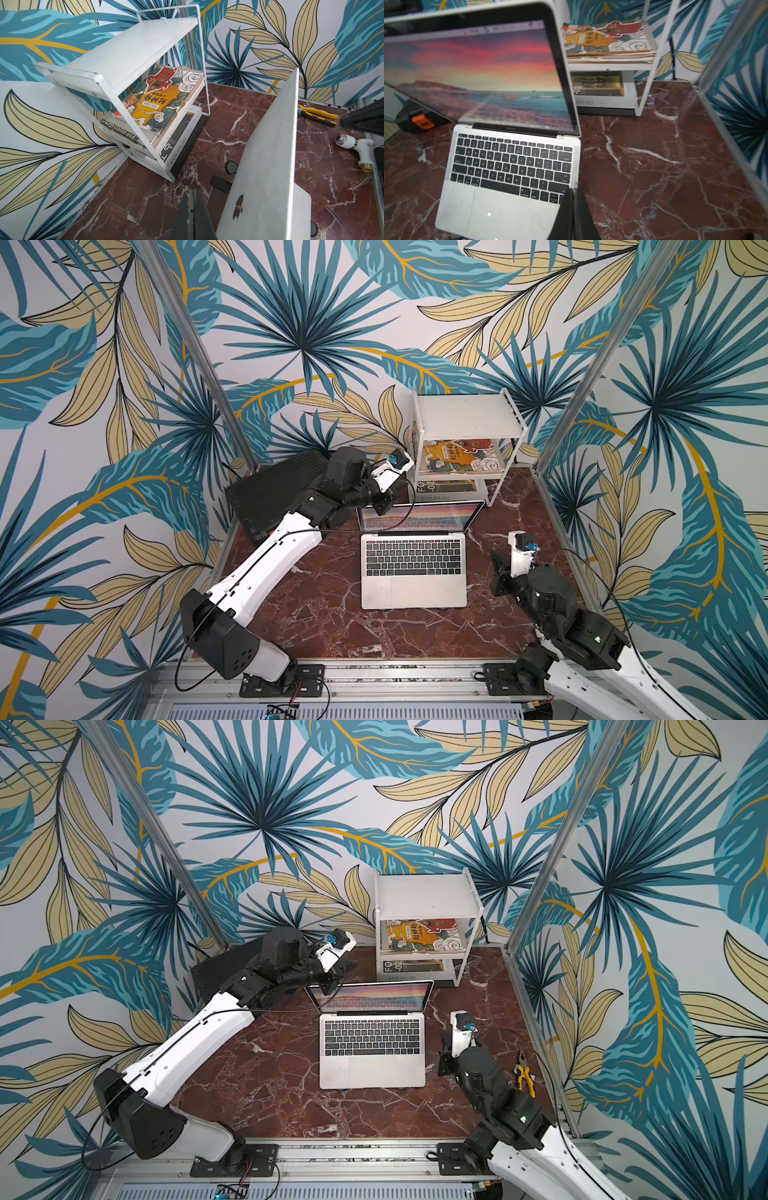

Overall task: Close the laptop lid and set it aside
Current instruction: Close the lid of the laptop.

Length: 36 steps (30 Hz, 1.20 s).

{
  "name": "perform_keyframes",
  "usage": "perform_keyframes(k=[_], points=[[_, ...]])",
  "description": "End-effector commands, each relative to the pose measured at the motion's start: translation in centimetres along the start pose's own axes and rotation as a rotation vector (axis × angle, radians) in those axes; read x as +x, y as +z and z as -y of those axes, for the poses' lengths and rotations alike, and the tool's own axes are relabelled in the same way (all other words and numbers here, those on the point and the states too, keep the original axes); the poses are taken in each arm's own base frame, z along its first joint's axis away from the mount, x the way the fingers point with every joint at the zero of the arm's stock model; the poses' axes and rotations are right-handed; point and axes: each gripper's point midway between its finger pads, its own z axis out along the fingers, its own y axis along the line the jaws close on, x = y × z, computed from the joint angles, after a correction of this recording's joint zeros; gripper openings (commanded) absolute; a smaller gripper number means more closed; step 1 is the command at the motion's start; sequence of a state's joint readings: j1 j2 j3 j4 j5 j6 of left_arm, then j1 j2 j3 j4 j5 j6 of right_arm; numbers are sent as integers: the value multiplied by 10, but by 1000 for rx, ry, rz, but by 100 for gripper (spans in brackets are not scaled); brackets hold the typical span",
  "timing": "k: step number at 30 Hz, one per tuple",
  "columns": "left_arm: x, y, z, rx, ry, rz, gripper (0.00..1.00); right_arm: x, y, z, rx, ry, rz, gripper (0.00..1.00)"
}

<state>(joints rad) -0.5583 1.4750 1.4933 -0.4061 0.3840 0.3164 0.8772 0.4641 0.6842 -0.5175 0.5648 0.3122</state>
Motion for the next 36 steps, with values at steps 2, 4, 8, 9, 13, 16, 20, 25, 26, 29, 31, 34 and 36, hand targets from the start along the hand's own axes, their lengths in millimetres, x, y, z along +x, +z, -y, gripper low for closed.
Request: perform_keyframes(k=[2,4,8,9,13,16,20,25,26,29,31,34,36], points=[[18,5,16,35,-38,-45,0,-19,-19,45,227,11,62,7],[21,6,21,40,-39,-51,0,-33,-23,49,262,-9,79,7],[25,7,28,50,-53,-50,0,-66,-26,39,246,-37,94,4],[26,7,31,55,-56,-48,0,-73,-24,33,231,-47,93,3],[29,9,40,64,-55,-50,0,-98,-19,8,141,-55,102,0],[32,10,45,73,-60,-60,0,-110,-12,-15,52,-69,86,0],[39,10,52,82,-66,-70,0,-116,-2,-50,-86,-93,43,0],[52,11,59,84,-71,-97,0,-117,10,-79,-181,-127,-17,0],[55,11,60,85,-74,-100,0,-115,12,-84,-196,-135,-33,0],[59,12,64,92,-80,-92,0,-113,21,-93,-213,-139,-58,0],[61,14,66,90,-88,-90,0,-109,29,-96,-201,-139,-71,0],[63,15,69,96,-94,-90,0,-100,43,-99,-175,-139,-105,0],[62,15,68,91,-93,-88,0,-94,50,-104,-179,-139,-128,0]])
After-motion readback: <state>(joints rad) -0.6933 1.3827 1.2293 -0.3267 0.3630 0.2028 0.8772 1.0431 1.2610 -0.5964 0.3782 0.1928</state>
